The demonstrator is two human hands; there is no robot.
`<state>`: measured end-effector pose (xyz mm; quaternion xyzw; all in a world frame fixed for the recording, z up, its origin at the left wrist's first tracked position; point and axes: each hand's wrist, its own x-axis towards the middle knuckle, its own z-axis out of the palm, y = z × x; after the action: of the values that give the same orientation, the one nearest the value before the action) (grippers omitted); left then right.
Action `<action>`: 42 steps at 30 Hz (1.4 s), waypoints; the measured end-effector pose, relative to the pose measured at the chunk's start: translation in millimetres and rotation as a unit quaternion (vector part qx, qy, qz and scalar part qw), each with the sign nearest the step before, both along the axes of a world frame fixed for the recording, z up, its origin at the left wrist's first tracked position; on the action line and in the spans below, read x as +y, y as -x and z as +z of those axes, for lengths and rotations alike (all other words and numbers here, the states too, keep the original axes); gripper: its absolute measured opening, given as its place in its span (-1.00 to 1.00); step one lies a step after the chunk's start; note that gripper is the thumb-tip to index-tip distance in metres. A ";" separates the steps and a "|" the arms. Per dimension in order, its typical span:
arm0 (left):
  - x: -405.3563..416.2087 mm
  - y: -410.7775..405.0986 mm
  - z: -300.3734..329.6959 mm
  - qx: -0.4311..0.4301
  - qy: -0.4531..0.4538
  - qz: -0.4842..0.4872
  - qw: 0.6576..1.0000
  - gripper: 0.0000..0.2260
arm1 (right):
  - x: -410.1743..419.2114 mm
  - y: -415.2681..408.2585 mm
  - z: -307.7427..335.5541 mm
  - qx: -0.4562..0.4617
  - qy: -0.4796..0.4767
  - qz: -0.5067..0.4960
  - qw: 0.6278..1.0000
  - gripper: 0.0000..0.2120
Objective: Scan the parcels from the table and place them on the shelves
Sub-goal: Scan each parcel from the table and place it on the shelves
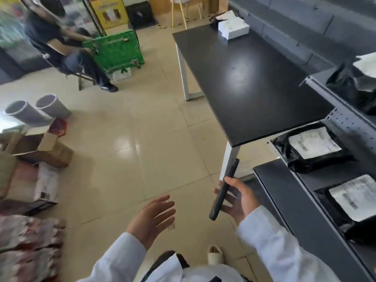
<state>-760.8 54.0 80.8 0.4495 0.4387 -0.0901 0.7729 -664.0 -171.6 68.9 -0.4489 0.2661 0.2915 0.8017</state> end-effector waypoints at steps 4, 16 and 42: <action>38.3 -44.9 -13.6 0.005 0.021 0.045 0.999 -0.77 | 37.3 -55.7 -0.1 -0.002 0.030 0.034 0.999 -0.80; 171.9 -299.5 2.0 -0.049 0.053 -0.047 0.996 -0.80 | 144.4 -220.0 36.6 0.001 0.115 -0.050 0.992 -0.73; 286.1 -722.8 33.1 -0.036 -0.091 -0.198 0.975 -0.83 | 251.9 -614.1 25.4 0.030 -0.017 -0.202 0.979 -0.83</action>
<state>-38.0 340.1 113.9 0.5985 0.3196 -0.1852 0.7109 -49.9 80.3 94.3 -0.3628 0.3702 0.1411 0.8434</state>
